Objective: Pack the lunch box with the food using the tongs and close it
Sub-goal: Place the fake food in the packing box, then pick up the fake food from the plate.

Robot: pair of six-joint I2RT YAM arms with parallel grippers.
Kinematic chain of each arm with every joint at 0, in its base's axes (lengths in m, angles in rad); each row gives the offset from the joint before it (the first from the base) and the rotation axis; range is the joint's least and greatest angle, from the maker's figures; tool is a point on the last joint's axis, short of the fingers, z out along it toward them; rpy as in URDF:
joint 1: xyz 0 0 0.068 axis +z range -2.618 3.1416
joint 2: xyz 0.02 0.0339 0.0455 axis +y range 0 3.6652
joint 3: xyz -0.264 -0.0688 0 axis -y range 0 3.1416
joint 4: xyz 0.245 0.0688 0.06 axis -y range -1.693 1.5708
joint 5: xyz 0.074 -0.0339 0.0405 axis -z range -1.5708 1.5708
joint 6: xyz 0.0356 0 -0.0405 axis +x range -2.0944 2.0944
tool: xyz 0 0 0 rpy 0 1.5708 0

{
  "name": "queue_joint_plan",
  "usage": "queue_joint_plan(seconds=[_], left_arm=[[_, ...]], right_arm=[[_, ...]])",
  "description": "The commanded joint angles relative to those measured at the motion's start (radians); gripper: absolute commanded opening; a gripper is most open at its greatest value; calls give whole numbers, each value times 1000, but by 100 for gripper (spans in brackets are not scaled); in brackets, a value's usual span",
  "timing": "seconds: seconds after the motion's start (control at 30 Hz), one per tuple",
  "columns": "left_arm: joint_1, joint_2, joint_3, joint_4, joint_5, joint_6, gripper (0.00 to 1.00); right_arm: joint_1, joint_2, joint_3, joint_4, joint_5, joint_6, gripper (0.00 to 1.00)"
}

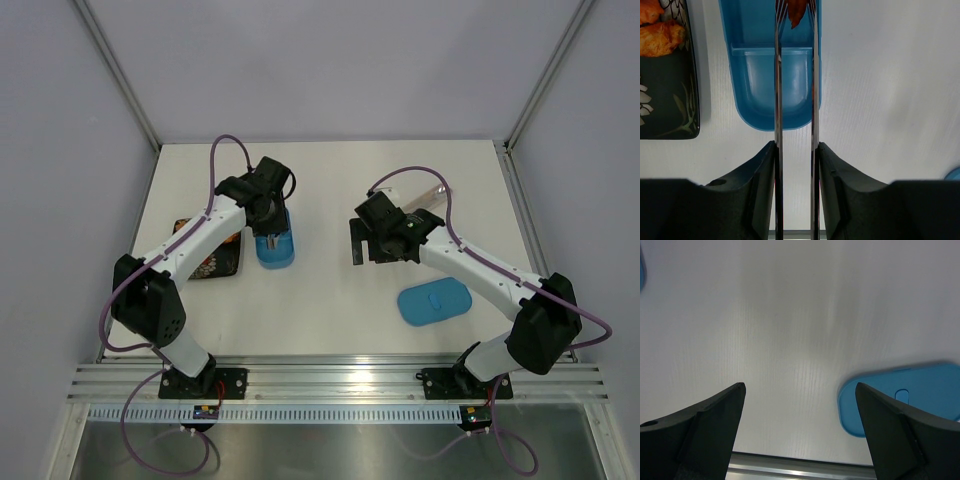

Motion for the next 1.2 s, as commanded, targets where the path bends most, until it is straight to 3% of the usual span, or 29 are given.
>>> queue_joint_plan(seconds=[0.0,0.23,0.6,0.9,1.17], left_arm=[[2,-16,0,36,15,3,39],[2,-36,2,27,9,6,38],[46,-197,24,-113,-102,3,12],[232,-369,-85,-220,-94,9,17],[298,-408,-133,-323,-112,-20,27]], right_arm=[[-4,5,22,6,20,-15,99],[-2,14,23,11,14,-18,99],[-2,13,20,15,0,-18,99],[-2,15,16,28,-17,-26,100],[-4,16,12,38,-35,-32,99]])
